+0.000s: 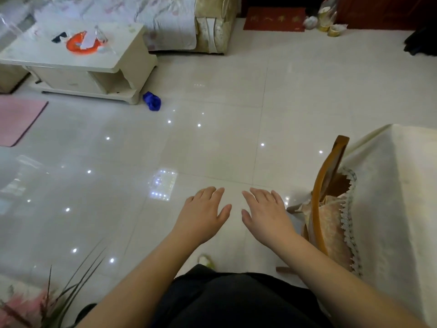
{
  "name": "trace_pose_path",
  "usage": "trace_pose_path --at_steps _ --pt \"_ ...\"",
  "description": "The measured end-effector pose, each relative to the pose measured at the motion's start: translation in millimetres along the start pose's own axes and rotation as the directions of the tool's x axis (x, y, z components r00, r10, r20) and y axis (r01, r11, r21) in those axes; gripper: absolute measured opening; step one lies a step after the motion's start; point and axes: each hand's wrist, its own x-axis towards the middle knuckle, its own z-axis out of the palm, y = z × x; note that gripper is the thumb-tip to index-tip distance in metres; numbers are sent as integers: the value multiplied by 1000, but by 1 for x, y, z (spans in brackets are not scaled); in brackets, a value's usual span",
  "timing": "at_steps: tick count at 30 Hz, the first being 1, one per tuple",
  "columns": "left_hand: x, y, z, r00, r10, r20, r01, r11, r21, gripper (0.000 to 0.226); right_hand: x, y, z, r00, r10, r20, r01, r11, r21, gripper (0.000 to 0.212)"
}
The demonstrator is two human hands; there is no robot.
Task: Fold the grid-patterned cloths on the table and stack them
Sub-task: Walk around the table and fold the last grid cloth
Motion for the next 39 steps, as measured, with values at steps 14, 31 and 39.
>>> trace_pose_path --at_steps 14,31,39 --pt "207 -97 -84 966 242 94 -251 962 104 63 195 -14 -61 968 239 -76 -237 971 44 55" --pt "480 42 -145 787 603 128 -616 756 222 65 320 150 -148 752 613 -242 -603 788 122 53" --pt "583 134 -186 744 662 93 -660 705 257 57 358 253 -215 646 706 -292 -669 707 229 59"
